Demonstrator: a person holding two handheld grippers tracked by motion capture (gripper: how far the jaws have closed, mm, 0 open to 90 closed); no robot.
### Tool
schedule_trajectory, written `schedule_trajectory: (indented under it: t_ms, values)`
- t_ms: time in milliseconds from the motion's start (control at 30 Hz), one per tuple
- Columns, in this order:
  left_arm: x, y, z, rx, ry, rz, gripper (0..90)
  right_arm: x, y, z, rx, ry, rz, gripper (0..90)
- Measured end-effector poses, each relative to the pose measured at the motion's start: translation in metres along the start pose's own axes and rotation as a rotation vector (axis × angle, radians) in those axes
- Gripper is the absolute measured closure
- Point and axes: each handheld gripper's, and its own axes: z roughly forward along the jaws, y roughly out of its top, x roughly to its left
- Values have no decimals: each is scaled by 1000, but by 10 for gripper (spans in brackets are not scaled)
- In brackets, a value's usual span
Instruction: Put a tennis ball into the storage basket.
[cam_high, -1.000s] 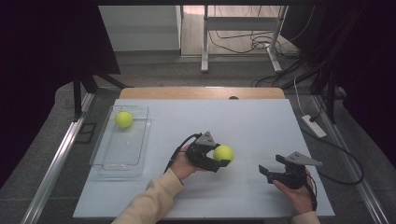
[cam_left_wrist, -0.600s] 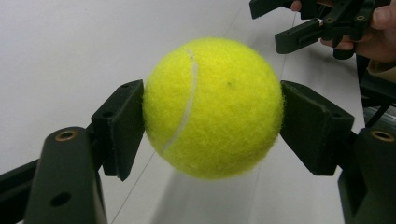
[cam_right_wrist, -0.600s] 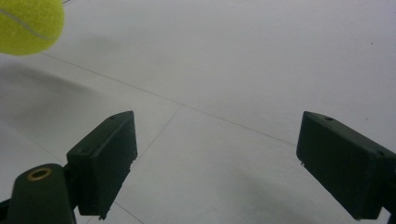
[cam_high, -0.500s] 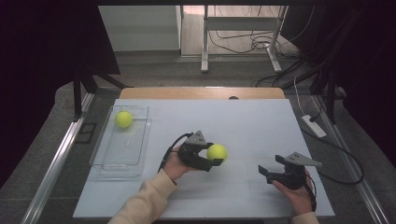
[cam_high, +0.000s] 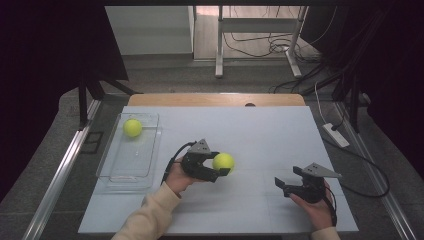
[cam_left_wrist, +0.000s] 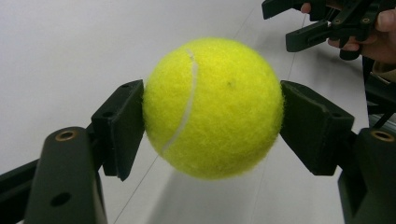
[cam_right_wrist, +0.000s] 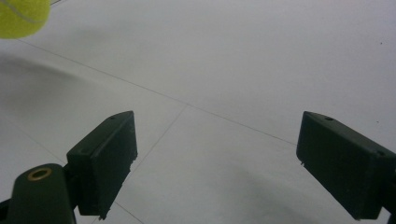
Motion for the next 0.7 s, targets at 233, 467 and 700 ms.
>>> schedule_trajectory:
  t_ms: [233, 467, 700]
  values:
    - [3, -2, -3, -7, 11, -6, 273, -1, -1, 0, 6, -5, -4, 125]
    - [3, -2, -10, -18, 28, 0, 273, 0, -1, 0, 9, -10, -7, 125]
    - [1, 1, -20, -44, 62, 15, 273, 1, -1, 1, 16, -10, -15, 125]
